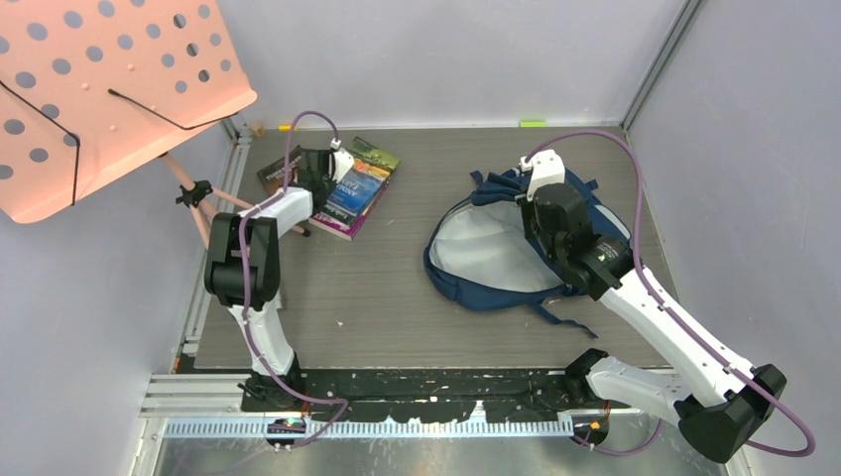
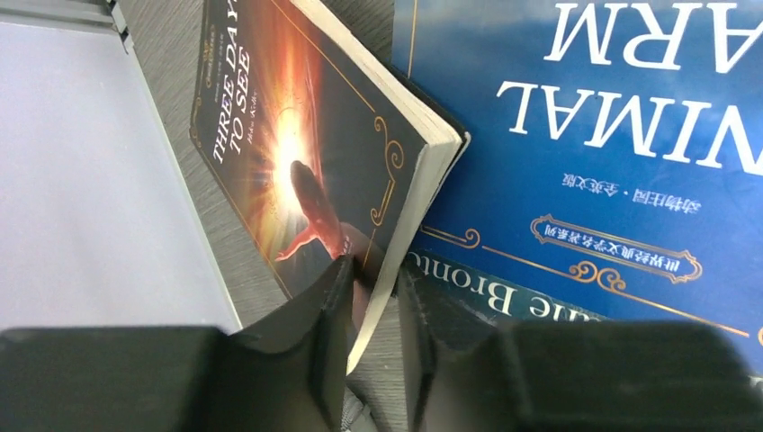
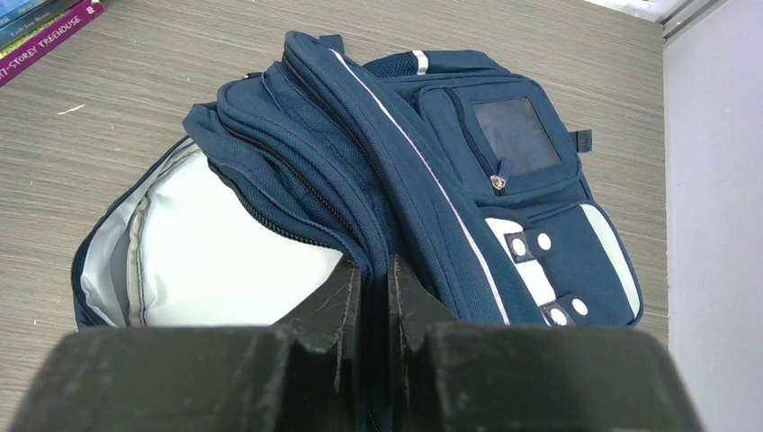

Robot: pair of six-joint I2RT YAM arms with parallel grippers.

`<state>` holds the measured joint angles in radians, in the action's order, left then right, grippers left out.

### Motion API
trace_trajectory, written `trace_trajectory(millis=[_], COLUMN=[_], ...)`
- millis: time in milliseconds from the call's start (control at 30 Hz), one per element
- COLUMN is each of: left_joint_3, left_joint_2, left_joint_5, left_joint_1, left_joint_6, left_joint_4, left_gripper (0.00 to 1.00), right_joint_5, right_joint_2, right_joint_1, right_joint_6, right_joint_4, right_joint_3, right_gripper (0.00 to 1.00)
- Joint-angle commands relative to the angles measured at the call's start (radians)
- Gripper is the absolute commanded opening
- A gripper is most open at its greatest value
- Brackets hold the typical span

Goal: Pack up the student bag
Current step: Pick up the book from the center of the board.

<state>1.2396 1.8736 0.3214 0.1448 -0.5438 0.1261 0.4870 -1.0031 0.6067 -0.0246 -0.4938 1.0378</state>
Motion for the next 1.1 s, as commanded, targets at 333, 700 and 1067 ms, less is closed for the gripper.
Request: trace_trajectory(millis=[333, 700, 1067], left_joint_3=[-0.025, -0.016, 0.243], left_joint_2=[-0.105, -0.454, -0.576], left_joint_5=[0.041, 0.061, -0.243], left_joint_1=[-0.014, 0.053, 0.177], left_joint_6=[0.009, 0.163, 0.460], left_joint_4=[-0.065, 0.198, 0.833], left_gripper=[0.00, 0.00, 0.00], right_joint_5=[0.010, -0.009, -0.016], right_joint_2=[0.052, 0.062, 0.072], right_joint_1=[-0.002, -0.003, -0.002], right_joint_6=[0.011, 0.006, 0.003], right_joint_4=[0.187, 0.193, 0.191], right_joint_3=[0.017, 0.015, 0.017], right_gripper=[0.00, 0.00, 0.01])
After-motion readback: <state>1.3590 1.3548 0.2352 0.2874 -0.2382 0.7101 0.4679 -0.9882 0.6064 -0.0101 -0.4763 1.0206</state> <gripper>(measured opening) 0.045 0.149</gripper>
